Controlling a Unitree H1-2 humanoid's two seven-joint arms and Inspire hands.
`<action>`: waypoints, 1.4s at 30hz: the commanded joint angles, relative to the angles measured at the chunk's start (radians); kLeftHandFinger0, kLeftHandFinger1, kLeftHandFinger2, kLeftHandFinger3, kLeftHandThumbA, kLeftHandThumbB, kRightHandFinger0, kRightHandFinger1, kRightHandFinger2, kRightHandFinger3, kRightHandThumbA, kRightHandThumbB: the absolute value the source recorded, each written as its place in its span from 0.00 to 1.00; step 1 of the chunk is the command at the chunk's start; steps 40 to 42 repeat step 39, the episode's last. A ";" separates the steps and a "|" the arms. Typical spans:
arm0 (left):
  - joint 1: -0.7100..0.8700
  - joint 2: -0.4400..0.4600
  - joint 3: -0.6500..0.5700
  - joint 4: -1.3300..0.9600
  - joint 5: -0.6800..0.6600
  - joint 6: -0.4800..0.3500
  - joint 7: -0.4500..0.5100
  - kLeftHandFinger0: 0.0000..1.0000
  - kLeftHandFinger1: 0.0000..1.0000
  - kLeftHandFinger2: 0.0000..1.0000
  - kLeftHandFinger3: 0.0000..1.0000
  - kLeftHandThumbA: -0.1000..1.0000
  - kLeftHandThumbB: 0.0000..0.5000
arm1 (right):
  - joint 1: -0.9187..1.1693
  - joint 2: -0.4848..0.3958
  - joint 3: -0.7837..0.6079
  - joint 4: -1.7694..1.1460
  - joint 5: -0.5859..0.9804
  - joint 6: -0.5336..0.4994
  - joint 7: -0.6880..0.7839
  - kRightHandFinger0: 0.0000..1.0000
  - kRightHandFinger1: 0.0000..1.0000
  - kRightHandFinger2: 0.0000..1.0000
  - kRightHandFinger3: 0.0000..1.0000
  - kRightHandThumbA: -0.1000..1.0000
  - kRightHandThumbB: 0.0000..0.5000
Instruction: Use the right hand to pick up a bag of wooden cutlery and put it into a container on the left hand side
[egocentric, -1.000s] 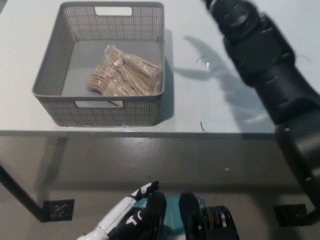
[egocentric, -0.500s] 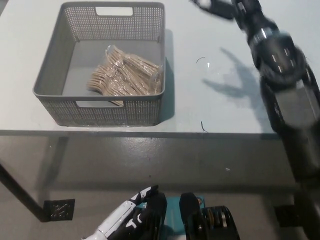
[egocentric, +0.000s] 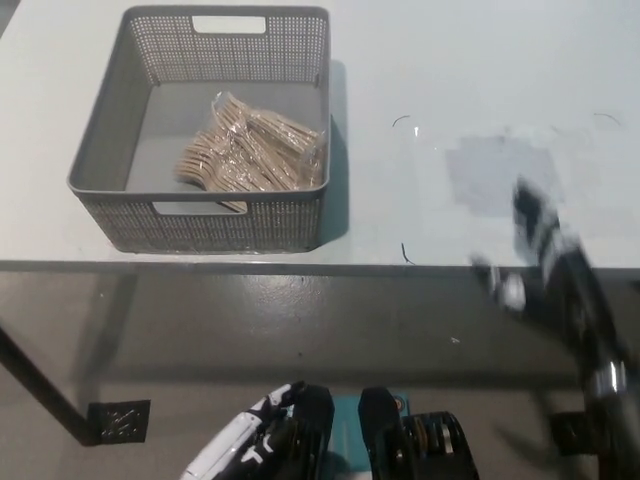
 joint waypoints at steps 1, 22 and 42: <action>0.007 0.001 0.042 -0.025 -0.077 -0.027 0.011 1.00 1.00 1.00 1.00 1.00 0.85 | 0.094 0.023 0.010 0.005 0.076 -0.206 0.047 1.00 1.00 1.00 1.00 0.87 0.65; -0.026 -0.026 0.106 0.008 -0.119 -0.028 0.019 1.00 1.00 1.00 1.00 1.00 0.84 | 0.171 0.079 -0.007 0.035 0.314 0.009 0.129 1.00 1.00 1.00 1.00 0.85 0.35; -0.036 -0.058 0.167 -0.007 -0.081 0.029 0.083 1.00 1.00 1.00 1.00 1.00 0.66 | 0.127 0.039 0.028 0.055 0.248 0.003 0.131 1.00 1.00 1.00 1.00 0.82 0.30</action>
